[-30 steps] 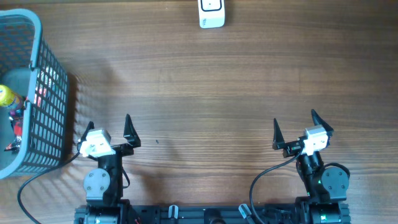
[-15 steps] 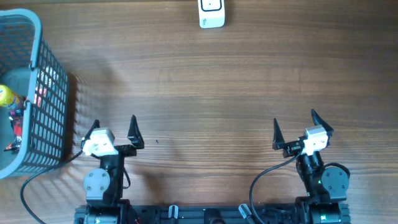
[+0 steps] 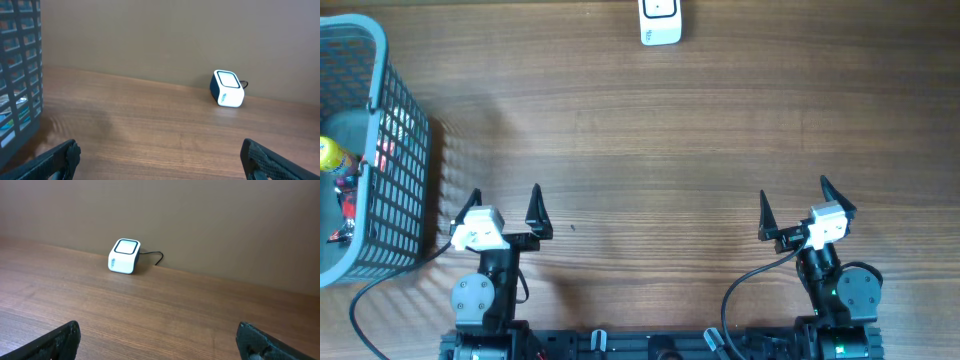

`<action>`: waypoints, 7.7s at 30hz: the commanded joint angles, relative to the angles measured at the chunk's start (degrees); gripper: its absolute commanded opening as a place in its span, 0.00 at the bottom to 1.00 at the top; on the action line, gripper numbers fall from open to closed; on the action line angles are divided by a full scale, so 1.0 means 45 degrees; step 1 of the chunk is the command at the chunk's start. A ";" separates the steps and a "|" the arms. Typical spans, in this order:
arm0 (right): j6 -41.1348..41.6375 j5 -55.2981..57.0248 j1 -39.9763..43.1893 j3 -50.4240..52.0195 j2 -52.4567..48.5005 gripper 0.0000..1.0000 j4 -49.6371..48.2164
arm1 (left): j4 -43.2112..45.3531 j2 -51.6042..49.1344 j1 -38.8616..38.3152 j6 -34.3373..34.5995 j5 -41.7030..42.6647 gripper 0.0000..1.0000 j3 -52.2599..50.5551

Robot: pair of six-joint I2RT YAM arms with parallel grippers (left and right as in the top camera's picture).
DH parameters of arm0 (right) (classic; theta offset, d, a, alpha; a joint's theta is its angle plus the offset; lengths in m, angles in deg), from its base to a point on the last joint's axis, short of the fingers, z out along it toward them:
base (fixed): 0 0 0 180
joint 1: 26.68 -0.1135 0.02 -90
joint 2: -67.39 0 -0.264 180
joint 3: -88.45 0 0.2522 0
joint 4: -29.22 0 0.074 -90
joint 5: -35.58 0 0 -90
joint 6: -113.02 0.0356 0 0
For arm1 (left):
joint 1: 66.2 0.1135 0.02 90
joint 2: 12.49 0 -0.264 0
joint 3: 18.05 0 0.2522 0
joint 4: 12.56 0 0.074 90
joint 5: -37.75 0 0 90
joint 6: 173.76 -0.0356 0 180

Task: Scan the item barcode

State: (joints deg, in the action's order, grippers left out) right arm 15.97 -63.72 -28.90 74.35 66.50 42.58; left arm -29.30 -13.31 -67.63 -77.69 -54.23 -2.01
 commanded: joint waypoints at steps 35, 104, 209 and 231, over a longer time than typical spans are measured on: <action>0.0233 0.0180 -0.0015 0.0010 0.0136 1.00 -0.0039 | -0.5017 -0.9020 0.0078 0.1758 0.1617 1.00 1.2114; 0.0233 0.0180 -0.0015 0.0010 0.0136 1.00 -0.0039 | -0.6232 -2.6408 0.9962 0.7373 -0.2667 1.00 1.9496; 0.0228 0.0180 -0.0015 0.0010 0.0136 1.00 -0.0039 | -0.6105 -2.3707 0.9758 0.7378 -0.2273 0.45 1.9496; 0.0233 0.0180 -0.0015 0.0010 0.0136 1.00 -0.0039 | -0.5863 -1.6942 0.9758 0.9549 0.3920 0.47 1.9496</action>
State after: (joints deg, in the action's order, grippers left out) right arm 15.97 -63.33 -28.90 74.35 66.54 42.56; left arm -57.08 -92.96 -23.50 -39.84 -46.12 85.40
